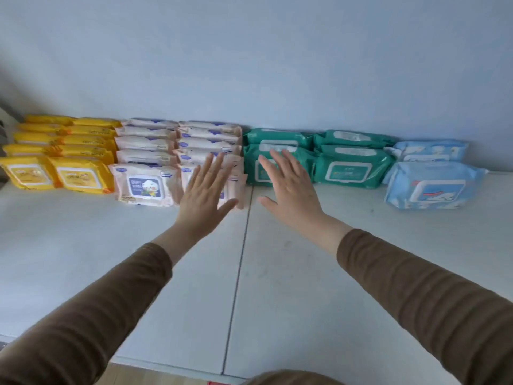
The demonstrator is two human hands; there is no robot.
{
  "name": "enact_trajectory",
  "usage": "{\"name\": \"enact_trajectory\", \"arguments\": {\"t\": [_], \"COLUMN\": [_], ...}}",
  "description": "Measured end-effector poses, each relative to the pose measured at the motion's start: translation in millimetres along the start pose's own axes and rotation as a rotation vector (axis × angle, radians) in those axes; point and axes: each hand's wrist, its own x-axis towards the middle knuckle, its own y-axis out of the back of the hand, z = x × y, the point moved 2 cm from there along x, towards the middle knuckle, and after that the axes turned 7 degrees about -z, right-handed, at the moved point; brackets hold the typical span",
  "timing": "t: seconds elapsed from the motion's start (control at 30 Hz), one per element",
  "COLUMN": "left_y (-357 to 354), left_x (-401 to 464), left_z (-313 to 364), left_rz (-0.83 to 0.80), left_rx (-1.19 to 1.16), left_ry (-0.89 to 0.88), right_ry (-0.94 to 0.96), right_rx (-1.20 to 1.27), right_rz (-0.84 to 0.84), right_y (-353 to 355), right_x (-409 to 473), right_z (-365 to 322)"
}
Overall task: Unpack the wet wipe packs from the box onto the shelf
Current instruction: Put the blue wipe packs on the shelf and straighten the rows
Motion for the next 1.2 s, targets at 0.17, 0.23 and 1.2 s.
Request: {"name": "enact_trajectory", "arguments": {"t": [0.17, 0.23, 1.2], "left_y": [9, 9, 62], "left_x": [-25, -26, -109], "left_z": [-129, -165, -366], "left_rz": [-0.051, -0.115, -0.032], "left_rx": [0.044, 0.107, -0.014], "left_ry": [0.091, 0.106, 0.16], "right_ry": [0.014, -0.01, 0.088], "right_rx": [-0.195, -0.303, 0.127], "right_rz": [-0.047, -0.103, 0.079], "right_y": [-37, -54, -89], "right_x": [54, 71, 146], "right_z": [-80, -99, -299]}}
